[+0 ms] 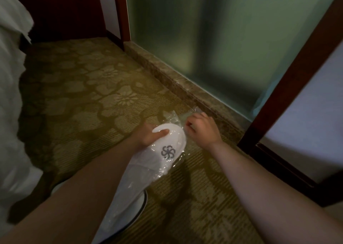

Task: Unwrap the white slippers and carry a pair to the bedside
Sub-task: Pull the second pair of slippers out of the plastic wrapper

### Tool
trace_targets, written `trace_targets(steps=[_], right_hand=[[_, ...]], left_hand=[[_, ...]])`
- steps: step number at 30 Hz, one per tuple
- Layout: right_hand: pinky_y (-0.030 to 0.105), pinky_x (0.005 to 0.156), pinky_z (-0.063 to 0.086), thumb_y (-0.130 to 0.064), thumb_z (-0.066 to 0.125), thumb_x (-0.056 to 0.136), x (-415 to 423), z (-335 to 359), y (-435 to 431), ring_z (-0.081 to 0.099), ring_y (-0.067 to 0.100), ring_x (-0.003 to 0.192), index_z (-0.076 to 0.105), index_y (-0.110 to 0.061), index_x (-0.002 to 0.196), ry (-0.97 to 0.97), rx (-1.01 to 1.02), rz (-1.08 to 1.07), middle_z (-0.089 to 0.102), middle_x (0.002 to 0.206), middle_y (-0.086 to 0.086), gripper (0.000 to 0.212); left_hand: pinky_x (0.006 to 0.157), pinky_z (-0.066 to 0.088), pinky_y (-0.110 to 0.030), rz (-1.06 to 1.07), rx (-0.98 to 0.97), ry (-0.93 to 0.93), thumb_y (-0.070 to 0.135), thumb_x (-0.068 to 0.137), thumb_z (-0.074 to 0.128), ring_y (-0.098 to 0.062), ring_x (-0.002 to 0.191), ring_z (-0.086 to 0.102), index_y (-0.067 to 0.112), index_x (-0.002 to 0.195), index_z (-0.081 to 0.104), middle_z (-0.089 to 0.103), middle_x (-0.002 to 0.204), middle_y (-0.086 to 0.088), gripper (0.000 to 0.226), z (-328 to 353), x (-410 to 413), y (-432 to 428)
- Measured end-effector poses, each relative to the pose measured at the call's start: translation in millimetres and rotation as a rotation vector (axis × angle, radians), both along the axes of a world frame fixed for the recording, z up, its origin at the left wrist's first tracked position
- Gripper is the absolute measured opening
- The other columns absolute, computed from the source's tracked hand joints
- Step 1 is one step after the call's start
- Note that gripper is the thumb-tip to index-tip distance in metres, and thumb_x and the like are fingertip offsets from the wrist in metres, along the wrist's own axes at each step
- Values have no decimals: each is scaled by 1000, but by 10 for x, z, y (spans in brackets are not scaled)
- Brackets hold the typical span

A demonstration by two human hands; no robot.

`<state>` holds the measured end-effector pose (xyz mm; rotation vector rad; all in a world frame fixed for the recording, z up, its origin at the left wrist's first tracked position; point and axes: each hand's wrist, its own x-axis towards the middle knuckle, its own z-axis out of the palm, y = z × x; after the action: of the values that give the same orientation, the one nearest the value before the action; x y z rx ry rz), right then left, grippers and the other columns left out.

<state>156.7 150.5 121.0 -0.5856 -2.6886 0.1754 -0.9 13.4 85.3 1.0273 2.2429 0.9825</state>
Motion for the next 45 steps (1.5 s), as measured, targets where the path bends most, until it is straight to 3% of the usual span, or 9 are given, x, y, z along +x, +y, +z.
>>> trace_targets(steps=[10, 14, 20, 24, 29, 35, 38, 40, 45], right_hand=[[25, 66, 40, -23, 61, 85, 226, -119, 338, 58, 19, 75, 64, -18, 73, 40, -636, -407, 62, 73, 0, 14], [22, 59, 38, -20, 63, 85, 243, -125, 370, 49, 11, 62, 57, -19, 59, 88, -873, -428, 55, 61, -4, 27], [29, 83, 46, -16, 51, 89, 262, -74, 491, 62, 31, 98, 72, -9, 95, 87, -768, -687, 69, 100, 13, 22], [25, 72, 41, -14, 56, 88, 325, -60, 444, 60, 22, 84, 64, -17, 88, 123, -570, -469, 66, 89, 6, 9], [21, 61, 41, -10, 59, 85, 197, -5, 327, 55, 8, 64, 63, -17, 77, 206, -637, -224, 60, 69, -6, 11], [32, 73, 48, -15, 52, 92, 16, -37, 142, 58, 17, 76, 65, -9, 94, -159, -991, -105, 62, 81, 4, 15], [27, 70, 45, -25, 54, 92, 32, -26, 102, 56, 16, 81, 64, -9, 97, -287, -997, -111, 61, 86, 3, 20], [24, 65, 46, -19, 54, 92, 53, -9, 105, 58, 14, 74, 65, -2, 99, -232, -1012, -135, 63, 82, 3, 21], [20, 56, 53, -10, 49, 94, 84, 98, 129, 63, 14, 64, 59, -11, 84, 23, -1245, -193, 64, 75, 6, 14]], left_hand=[[83, 46, -30, -26, -27, -42, 59, 83, 51, -21, 92, 63, 16, 111, 69, 68, 97, -4, 54, -16, -11, -10], [70, 39, -26, -23, -43, -35, 62, 84, 47, -18, 79, 58, 16, 67, 65, 62, 73, 1, 52, -38, 1, 22], [86, 45, -34, -38, -69, 27, 68, 83, 39, -23, 89, 61, 22, 61, 59, 66, 89, -6, 55, -45, 11, 53], [77, 40, -30, -82, -95, 79, 64, 87, 38, -24, 86, 61, 23, 64, 63, 65, 80, -2, 53, -82, 9, 23], [83, 39, -30, -88, -187, 167, 70, 83, 34, -26, 101, 63, 14, 113, 67, 69, 110, -15, 72, -118, -34, 11], [99, 45, -41, -132, -179, 170, 77, 76, 29, -27, 107, 61, 17, 120, 64, 68, 116, -13, 82, -49, 43, 39], [82, 49, -34, -160, -123, 124, 68, 80, 38, -25, 90, 65, 9, 91, 71, 71, 90, -10, 69, -74, 69, 77], [74, 47, -33, -153, -116, 115, 63, 85, 43, -25, 79, 64, 6, 76, 67, 67, 75, -7, 63, -81, 69, 82], [94, 47, -39, -130, -140, 165, 64, 87, 36, -28, 100, 64, 6, 106, 69, 71, 105, -15, 69, -73, 29, 49]])
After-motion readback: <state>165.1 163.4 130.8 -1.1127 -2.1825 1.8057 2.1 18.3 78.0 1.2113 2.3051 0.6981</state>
